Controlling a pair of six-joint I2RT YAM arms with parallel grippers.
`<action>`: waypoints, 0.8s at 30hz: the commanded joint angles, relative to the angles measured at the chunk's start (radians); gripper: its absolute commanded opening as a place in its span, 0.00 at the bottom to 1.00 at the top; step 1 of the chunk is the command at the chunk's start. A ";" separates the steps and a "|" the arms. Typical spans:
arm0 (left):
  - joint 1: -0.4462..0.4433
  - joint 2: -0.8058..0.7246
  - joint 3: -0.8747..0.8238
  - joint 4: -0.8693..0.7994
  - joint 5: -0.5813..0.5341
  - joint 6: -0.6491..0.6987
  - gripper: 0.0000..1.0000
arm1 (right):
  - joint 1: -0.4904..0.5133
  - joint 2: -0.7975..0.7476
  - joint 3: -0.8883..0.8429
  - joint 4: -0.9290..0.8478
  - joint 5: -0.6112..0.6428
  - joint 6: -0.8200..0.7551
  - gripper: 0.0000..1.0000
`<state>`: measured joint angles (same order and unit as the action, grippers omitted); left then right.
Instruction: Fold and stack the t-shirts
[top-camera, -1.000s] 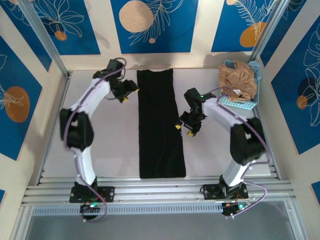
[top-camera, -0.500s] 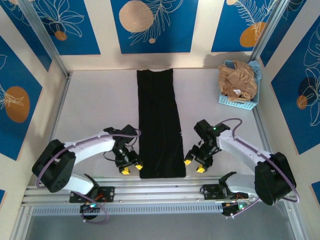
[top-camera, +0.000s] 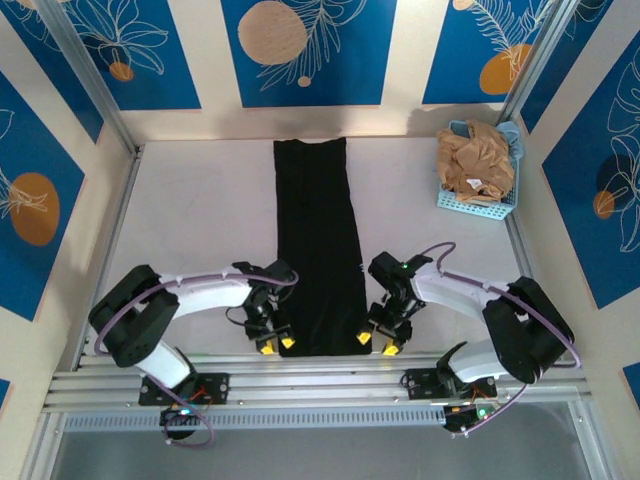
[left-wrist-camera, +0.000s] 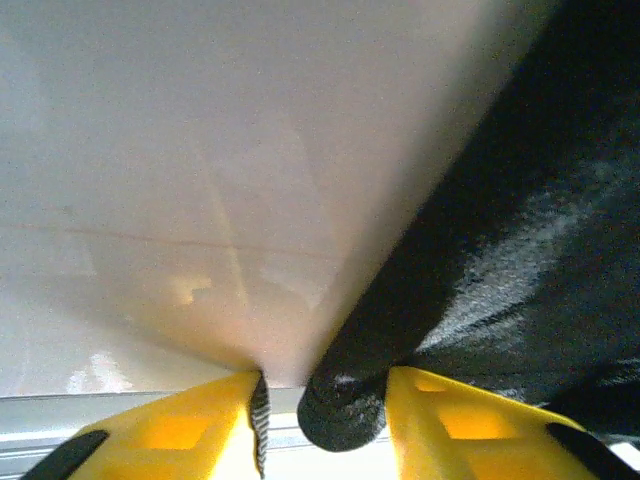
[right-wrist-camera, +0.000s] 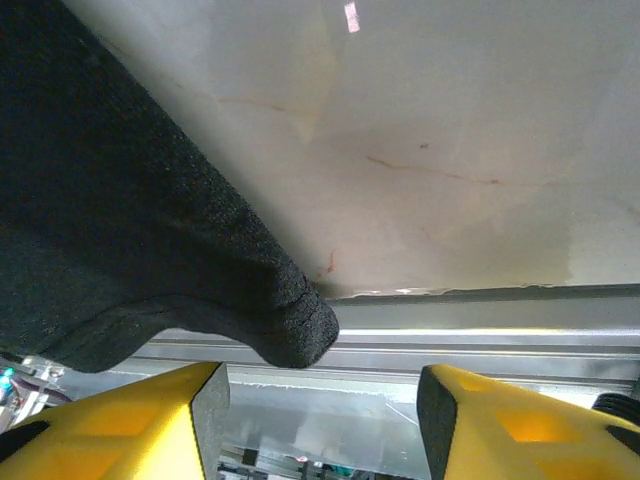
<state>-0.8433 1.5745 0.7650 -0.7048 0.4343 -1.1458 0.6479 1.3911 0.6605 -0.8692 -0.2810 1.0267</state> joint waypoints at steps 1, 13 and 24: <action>-0.046 0.055 0.007 0.151 -0.009 -0.049 0.31 | 0.020 0.024 0.014 0.022 -0.018 0.034 0.53; -0.053 0.057 0.012 0.201 -0.034 -0.075 0.17 | 0.076 0.155 0.051 0.103 0.009 0.097 0.23; -0.053 -0.082 0.040 0.073 -0.097 -0.057 0.00 | 0.080 0.038 0.095 -0.027 0.049 0.107 0.00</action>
<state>-0.8879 1.5425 0.7883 -0.6369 0.3801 -1.2022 0.7208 1.4738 0.7254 -0.8249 -0.2424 1.1172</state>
